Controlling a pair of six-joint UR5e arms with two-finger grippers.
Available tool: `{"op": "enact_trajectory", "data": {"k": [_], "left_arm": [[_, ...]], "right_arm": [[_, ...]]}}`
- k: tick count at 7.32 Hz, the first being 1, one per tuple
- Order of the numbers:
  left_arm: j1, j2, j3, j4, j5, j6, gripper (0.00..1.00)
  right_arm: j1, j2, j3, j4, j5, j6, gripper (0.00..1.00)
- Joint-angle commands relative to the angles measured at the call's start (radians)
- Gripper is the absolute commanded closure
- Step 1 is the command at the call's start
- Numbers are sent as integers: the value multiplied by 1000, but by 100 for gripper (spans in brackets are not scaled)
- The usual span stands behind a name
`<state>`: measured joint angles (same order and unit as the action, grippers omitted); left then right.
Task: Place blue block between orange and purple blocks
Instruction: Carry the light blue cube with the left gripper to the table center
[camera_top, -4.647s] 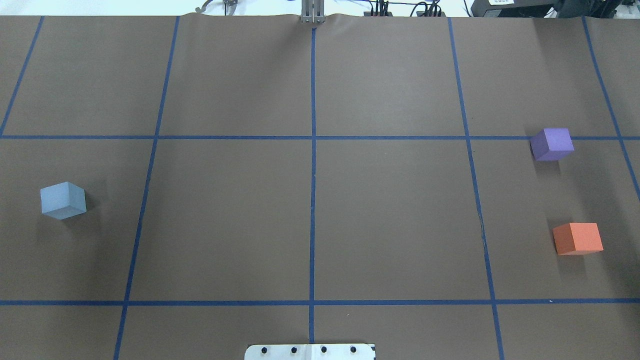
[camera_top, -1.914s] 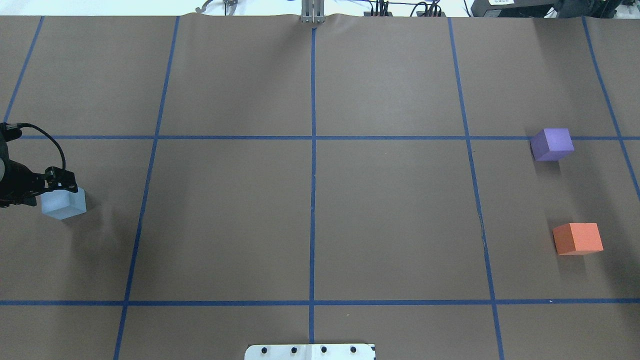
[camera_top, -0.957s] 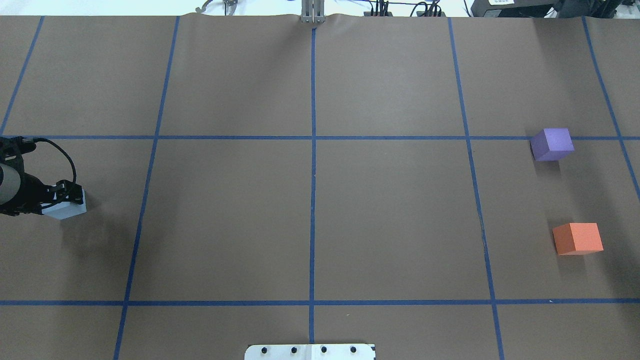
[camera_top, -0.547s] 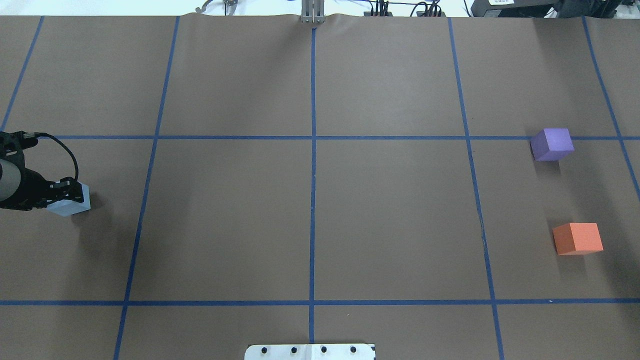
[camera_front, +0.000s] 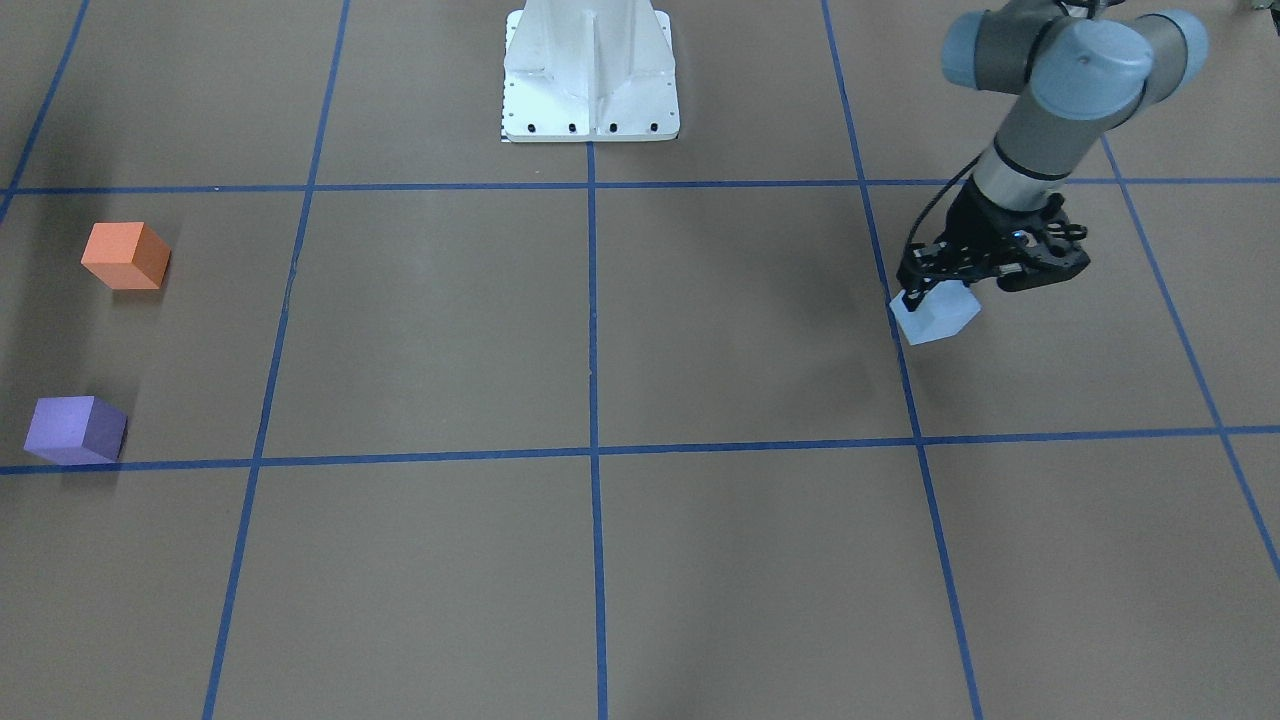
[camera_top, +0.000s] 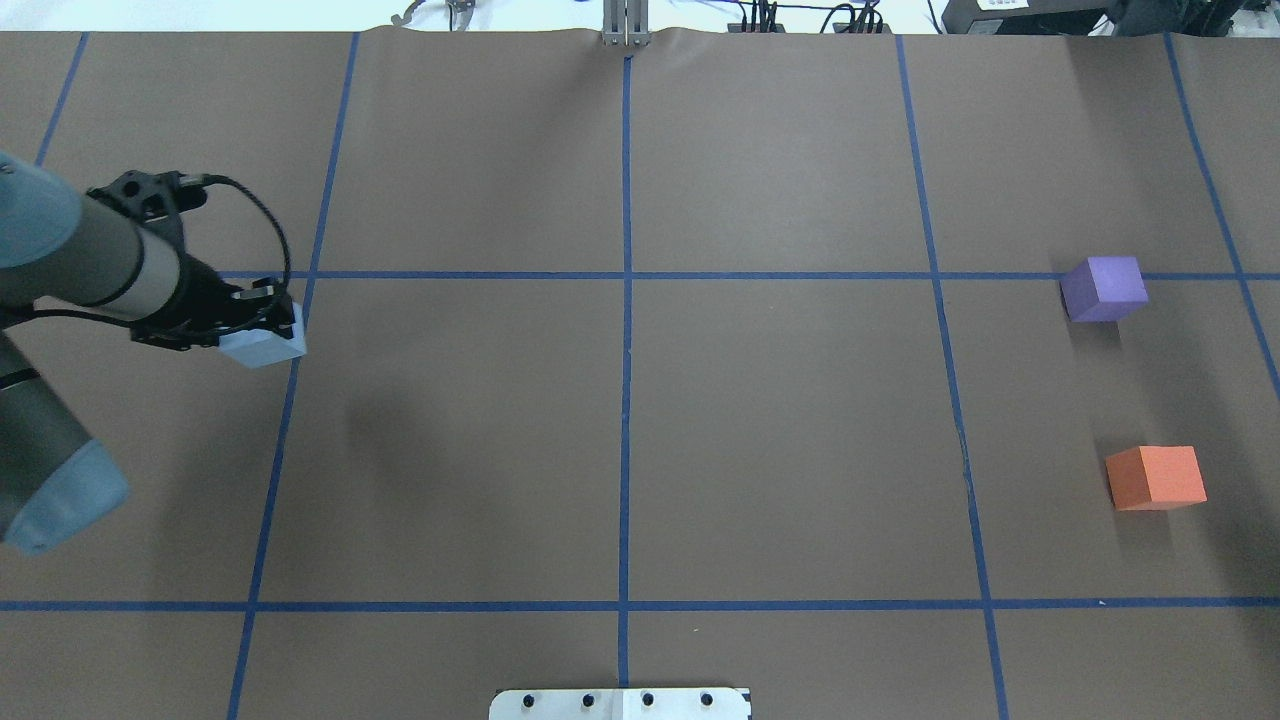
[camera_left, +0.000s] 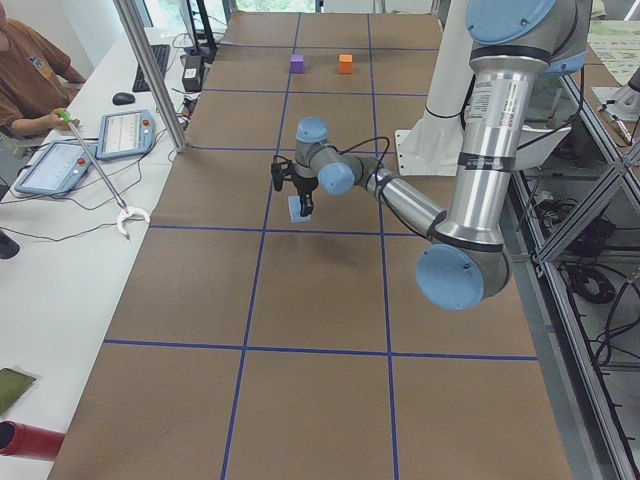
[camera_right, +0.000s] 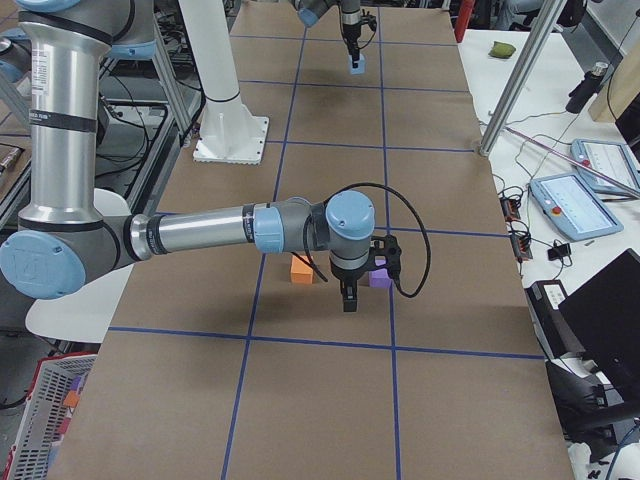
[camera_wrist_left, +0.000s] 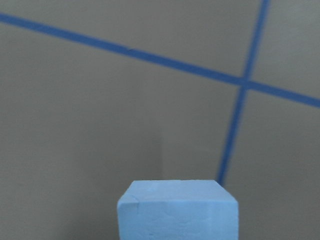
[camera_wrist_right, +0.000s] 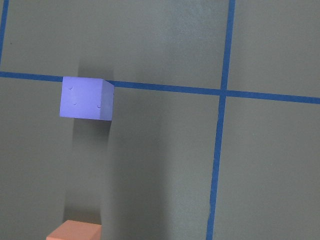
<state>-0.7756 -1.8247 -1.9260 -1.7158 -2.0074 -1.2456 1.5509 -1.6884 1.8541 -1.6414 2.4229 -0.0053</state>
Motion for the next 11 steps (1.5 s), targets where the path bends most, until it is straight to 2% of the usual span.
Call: {"op": "enact_trajectory", "data": {"k": [1, 2, 3, 5, 6, 7, 10, 11], "left_arm": [[126, -280, 10, 229, 42, -9, 100], [195, -347, 40, 240, 102, -9, 100], [226, -432, 124, 239, 122, -8, 100], [243, -675, 414, 226, 136, 3, 100], [245, -715, 499, 194, 147, 6, 100], [248, -711, 539, 136, 150, 6, 100], [288, -709, 585, 114, 163, 6, 100], [295, -711, 596, 113, 177, 6, 82]], "right_arm": [[0, -16, 7, 0, 2, 4, 0], [0, -16, 7, 0, 5, 7, 0], [0, -14, 13, -2, 10, 7, 0], [0, -10, 16, 0, 15, 7, 0], [0, -8, 16, -2, 15, 8, 0], [0, -7, 16, -2, 15, 8, 0], [0, -4, 29, -2, 16, 10, 0], [0, -2, 52, -9, 16, 17, 0]]}}
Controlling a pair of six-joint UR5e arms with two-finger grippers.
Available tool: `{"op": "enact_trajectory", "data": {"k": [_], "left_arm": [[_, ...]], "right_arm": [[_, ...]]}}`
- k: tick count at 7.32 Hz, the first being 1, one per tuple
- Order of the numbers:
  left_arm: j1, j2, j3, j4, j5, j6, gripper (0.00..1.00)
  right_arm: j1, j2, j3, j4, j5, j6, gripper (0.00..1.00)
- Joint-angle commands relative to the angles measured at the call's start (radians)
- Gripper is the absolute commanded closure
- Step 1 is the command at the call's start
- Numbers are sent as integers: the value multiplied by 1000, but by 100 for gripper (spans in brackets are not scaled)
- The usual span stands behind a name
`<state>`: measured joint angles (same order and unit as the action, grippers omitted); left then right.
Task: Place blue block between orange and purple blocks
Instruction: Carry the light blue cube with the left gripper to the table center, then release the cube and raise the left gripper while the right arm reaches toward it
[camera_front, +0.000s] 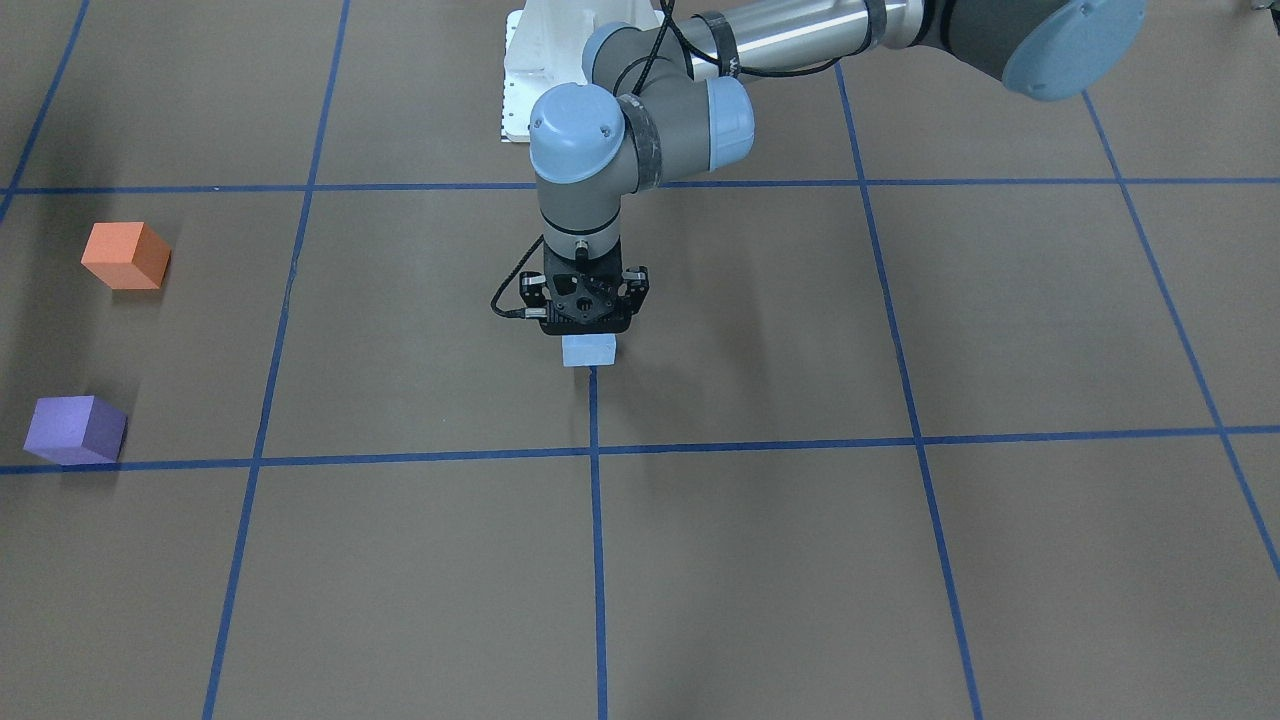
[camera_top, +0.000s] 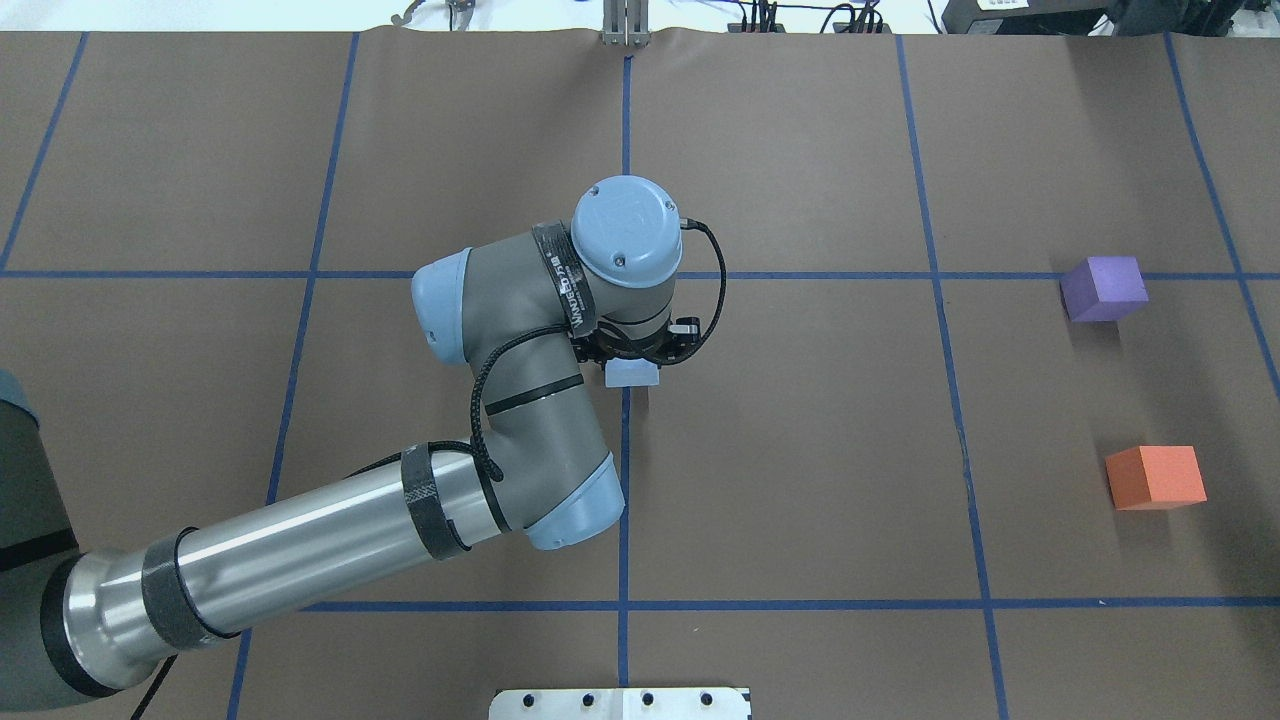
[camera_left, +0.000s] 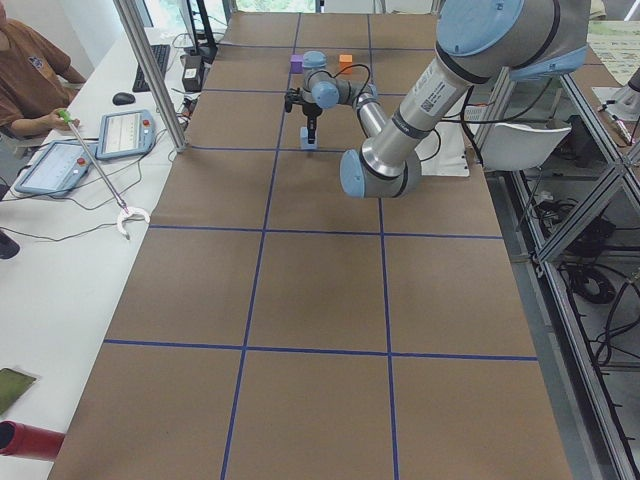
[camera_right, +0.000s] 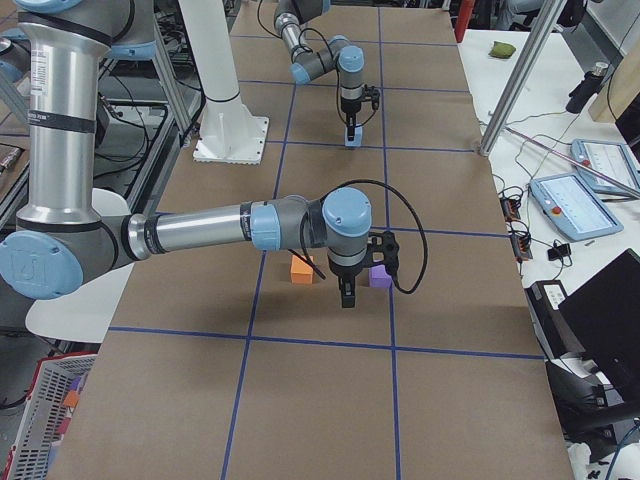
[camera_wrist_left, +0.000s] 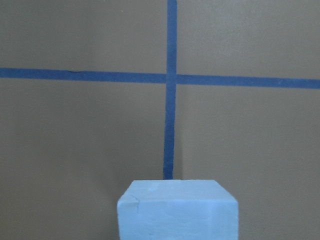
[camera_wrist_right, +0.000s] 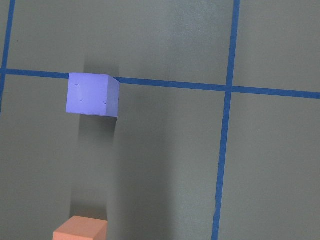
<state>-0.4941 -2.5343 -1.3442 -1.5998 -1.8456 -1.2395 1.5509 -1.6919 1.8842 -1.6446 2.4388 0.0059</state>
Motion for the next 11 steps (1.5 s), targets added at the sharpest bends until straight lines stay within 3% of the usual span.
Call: {"op": "enact_trajectory", "data": {"k": [1, 2, 3, 5, 6, 7, 8, 9, 11], "left_arm": [[19, -1, 23, -5, 16, -1, 36], [20, 0, 23, -8, 17, -2, 0], [19, 5, 22, -23, 17, -2, 0], [-27, 5, -19, -16, 3, 8, 0], [-79, 25, -86, 13, -61, 34, 0], [-189, 54, -136, 55, -212, 38, 0], [-260, 116, -206, 61, -272, 95, 0], [-273, 253, -325, 75, -273, 215, 0], [-369, 493, -499, 81, -274, 395, 0]], "right_arm": [[1, 3, 50, -10, 26, 52, 0], [23, 12, 102, -17, 41, 96, 0], [18, 43, 154, -73, 40, 146, 0], [-12, 253, 194, -339, 28, 161, 0], [-46, 385, 194, -480, 11, 183, 0], [-110, 493, 203, -550, -32, 268, 0], [-203, 550, 228, -549, -38, 437, 0], [-335, 657, 236, -547, -114, 647, 0], [-577, 802, 219, -544, -236, 859, 0]]}}
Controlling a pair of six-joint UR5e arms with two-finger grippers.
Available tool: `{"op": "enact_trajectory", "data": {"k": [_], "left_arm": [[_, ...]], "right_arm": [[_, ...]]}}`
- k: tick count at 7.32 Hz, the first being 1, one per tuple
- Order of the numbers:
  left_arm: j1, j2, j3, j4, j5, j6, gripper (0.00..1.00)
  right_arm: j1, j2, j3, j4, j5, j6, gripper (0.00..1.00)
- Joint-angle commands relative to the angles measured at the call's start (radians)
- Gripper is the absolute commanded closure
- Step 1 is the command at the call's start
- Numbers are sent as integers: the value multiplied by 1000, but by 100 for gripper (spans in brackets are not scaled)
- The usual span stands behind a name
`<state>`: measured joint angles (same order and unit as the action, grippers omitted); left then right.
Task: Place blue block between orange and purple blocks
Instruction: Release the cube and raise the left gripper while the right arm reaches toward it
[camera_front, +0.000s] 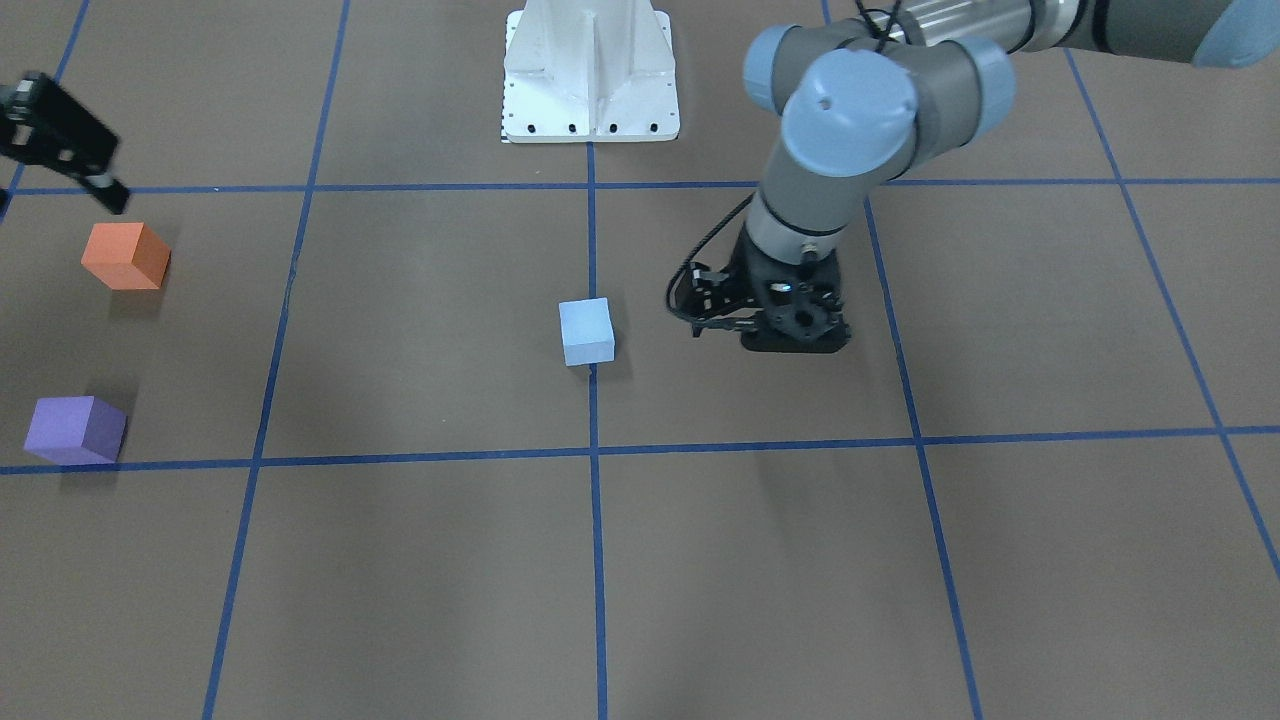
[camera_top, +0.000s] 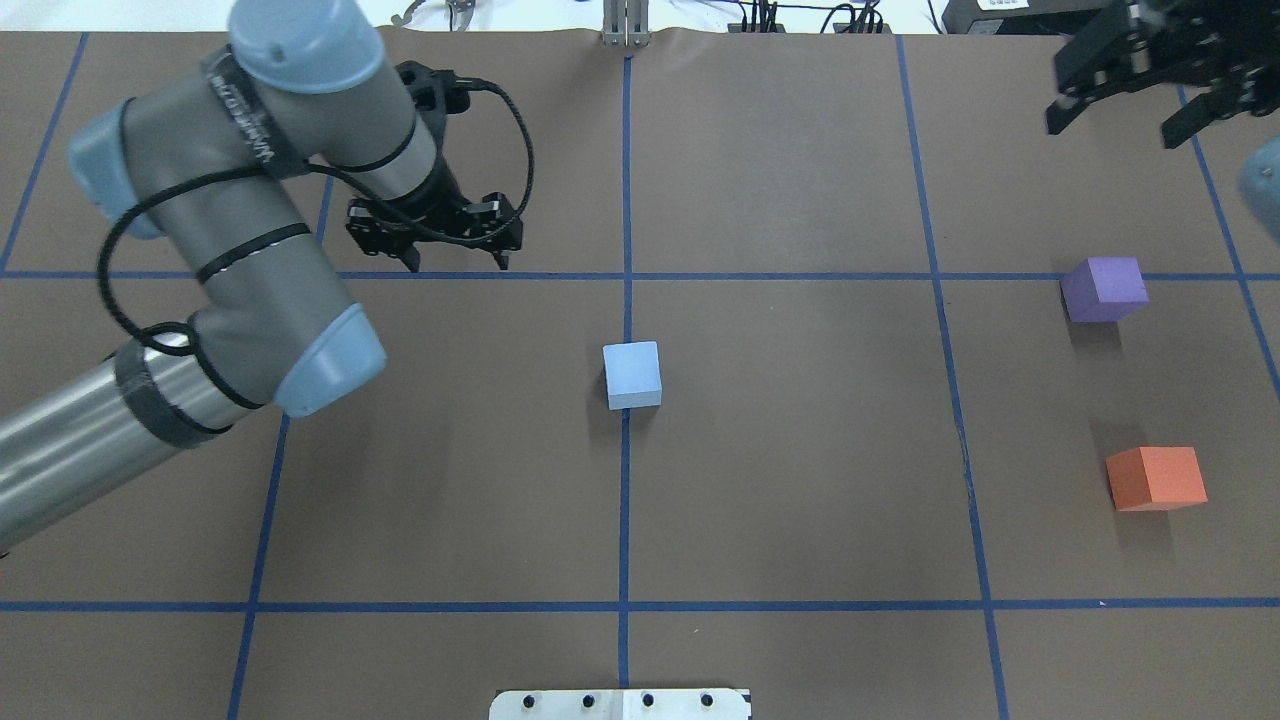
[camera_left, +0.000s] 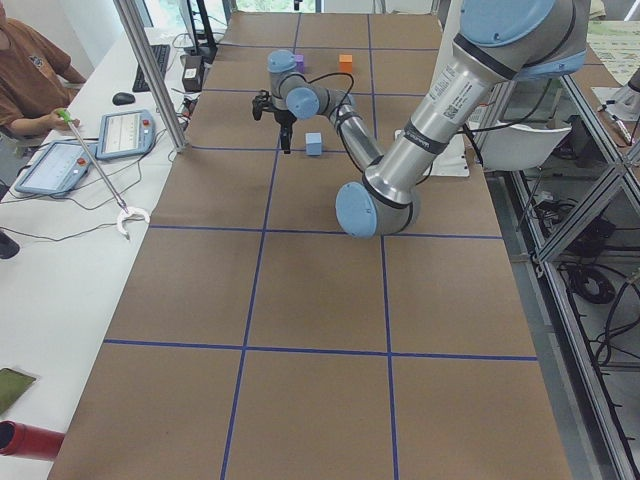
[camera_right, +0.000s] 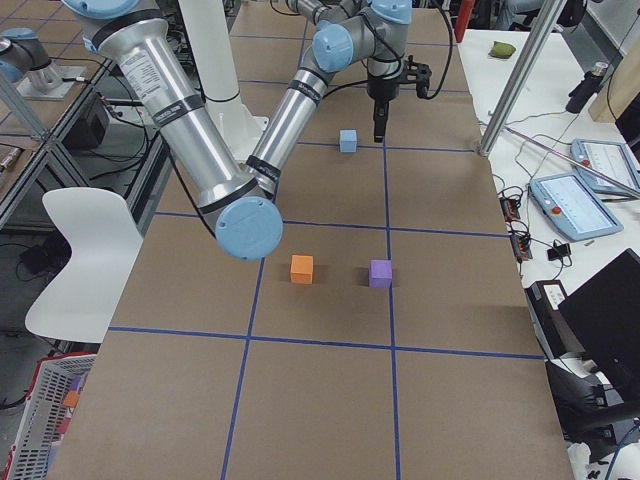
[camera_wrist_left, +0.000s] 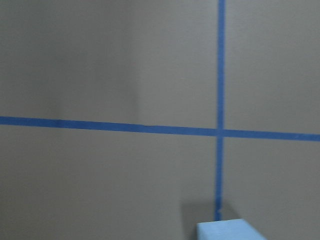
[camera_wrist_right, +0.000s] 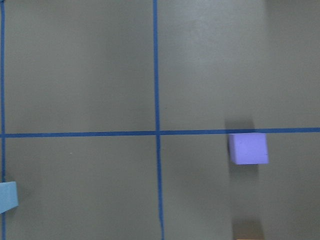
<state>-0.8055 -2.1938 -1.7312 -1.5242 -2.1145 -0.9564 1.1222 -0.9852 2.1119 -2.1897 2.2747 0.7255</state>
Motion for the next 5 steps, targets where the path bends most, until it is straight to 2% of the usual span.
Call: {"op": "enact_trajectory", "data": {"k": [1, 3, 5], "left_arm": [[-110, 246, -161, 6, -7, 205, 0], [-199, 339, -180, 6, -9, 383, 0], [-231, 367, -179, 4, -9, 429, 0]], "right_arm": [[-226, 162, -57, 20, -111, 181, 0], [-362, 180, -189, 205, -234, 218, 0], [-479, 187, -355, 425, -325, 331, 0]]}}
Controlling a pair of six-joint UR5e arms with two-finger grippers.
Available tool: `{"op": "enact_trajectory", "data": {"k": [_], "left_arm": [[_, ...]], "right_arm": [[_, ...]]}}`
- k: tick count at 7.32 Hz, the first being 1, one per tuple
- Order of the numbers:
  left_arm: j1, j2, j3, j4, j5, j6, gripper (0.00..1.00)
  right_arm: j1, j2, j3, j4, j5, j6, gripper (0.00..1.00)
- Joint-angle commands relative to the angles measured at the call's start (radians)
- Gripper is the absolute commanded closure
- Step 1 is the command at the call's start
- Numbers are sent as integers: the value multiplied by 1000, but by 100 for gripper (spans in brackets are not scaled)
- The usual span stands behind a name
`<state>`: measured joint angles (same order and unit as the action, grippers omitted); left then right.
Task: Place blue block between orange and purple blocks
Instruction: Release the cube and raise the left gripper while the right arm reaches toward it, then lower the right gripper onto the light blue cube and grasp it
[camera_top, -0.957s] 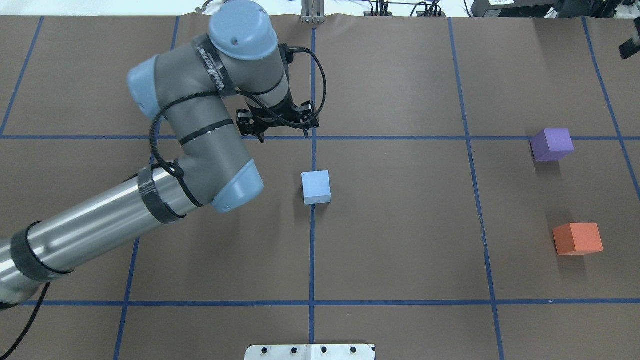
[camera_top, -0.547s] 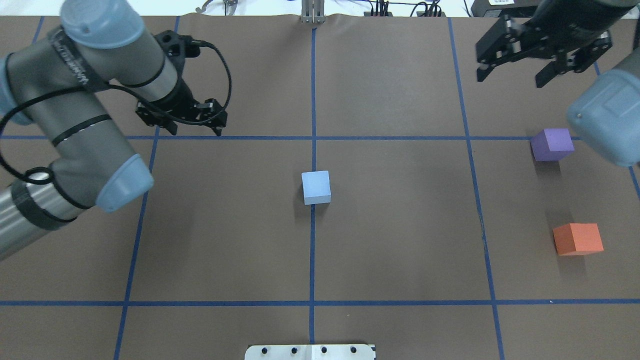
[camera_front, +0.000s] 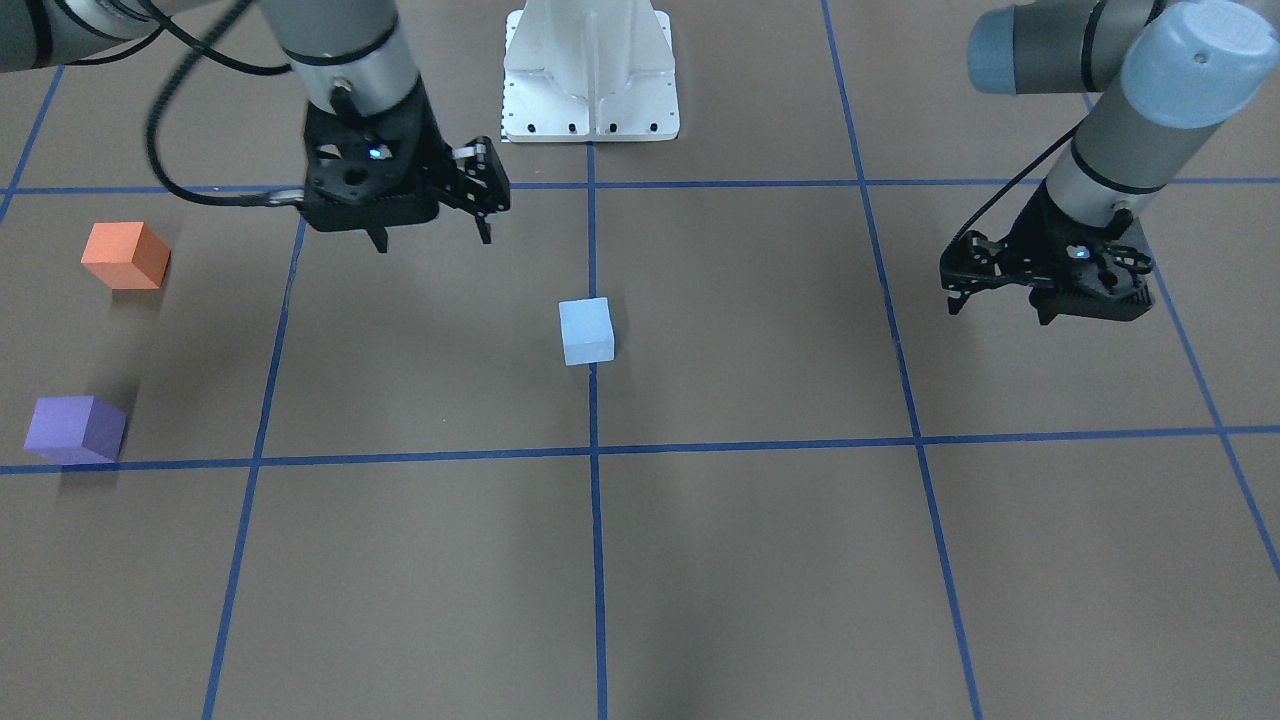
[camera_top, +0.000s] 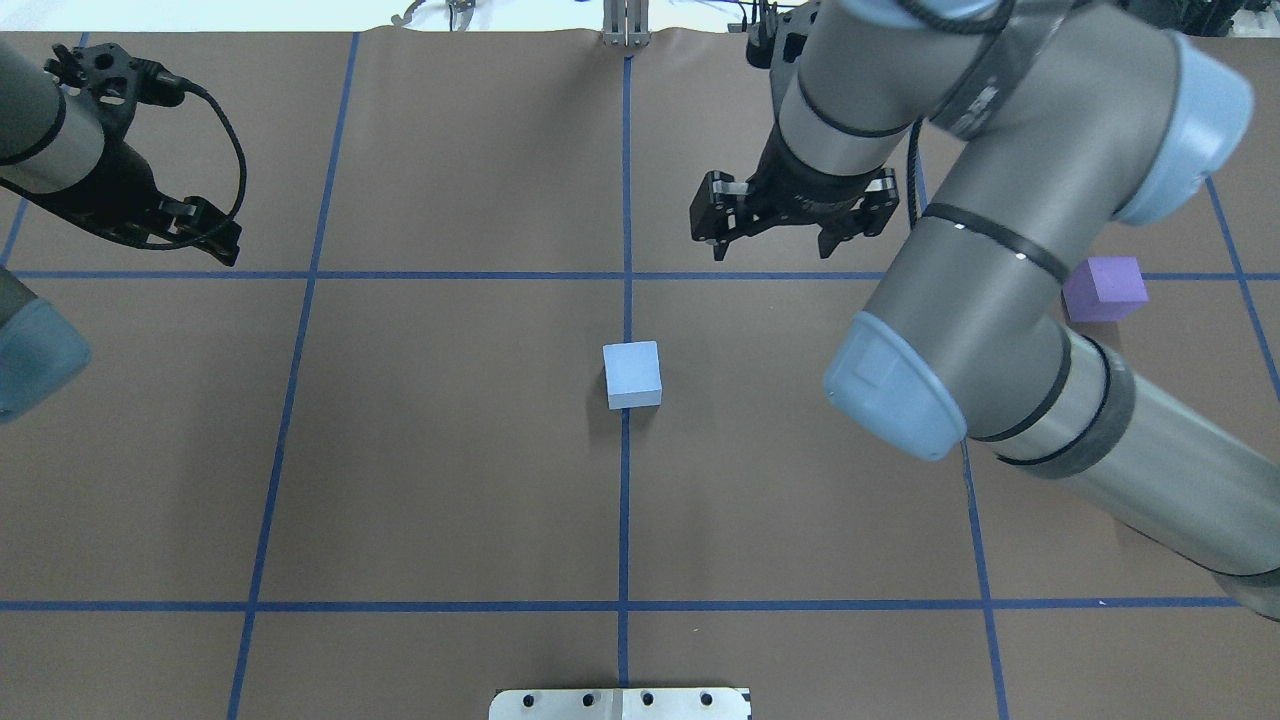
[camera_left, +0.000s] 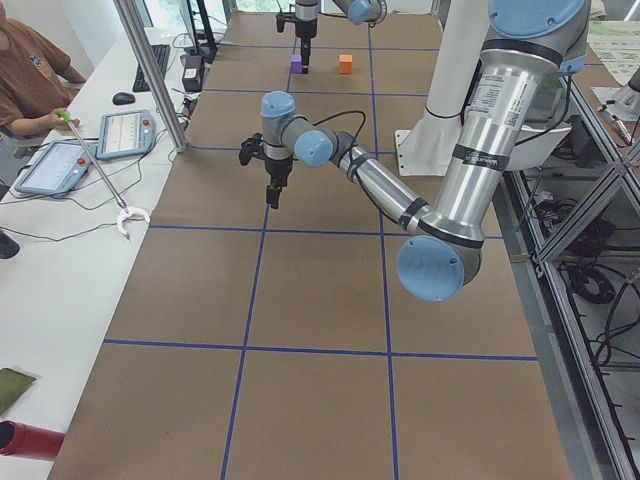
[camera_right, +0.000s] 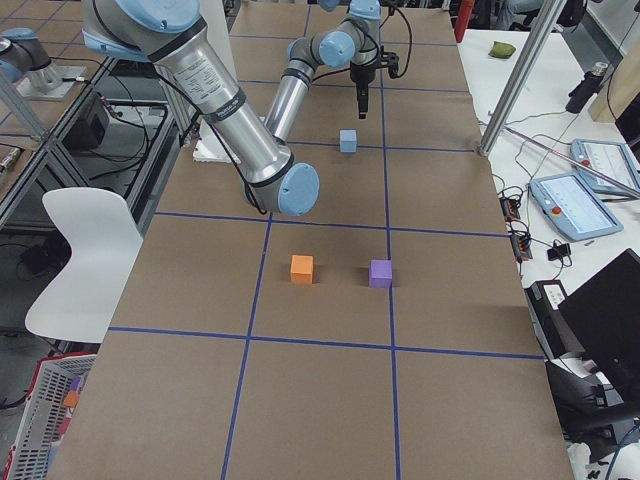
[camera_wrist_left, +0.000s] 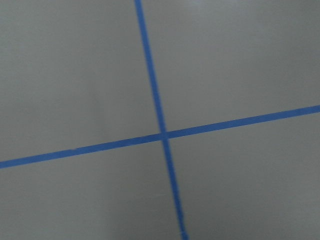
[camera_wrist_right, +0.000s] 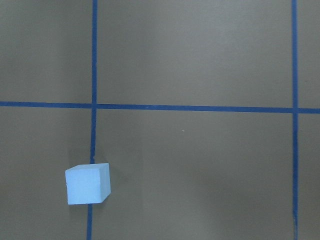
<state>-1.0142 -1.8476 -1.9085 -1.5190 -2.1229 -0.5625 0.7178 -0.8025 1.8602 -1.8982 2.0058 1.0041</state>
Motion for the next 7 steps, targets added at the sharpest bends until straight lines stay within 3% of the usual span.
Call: {"op": "enact_trajectory", "data": {"k": [1, 3, 7], "left_arm": [[-23, 22, -1, -1, 1, 35, 0], [-33, 22, 0, 0, 1, 36, 0], [-35, 22, 11, -1, 1, 36, 0]], "right_arm": [[-104, 23, -189, 192, -86, 47, 0], [-133, 74, -307, 273, -90, 31, 0], [-167, 137, -429, 286, -121, -31, 0]]}}
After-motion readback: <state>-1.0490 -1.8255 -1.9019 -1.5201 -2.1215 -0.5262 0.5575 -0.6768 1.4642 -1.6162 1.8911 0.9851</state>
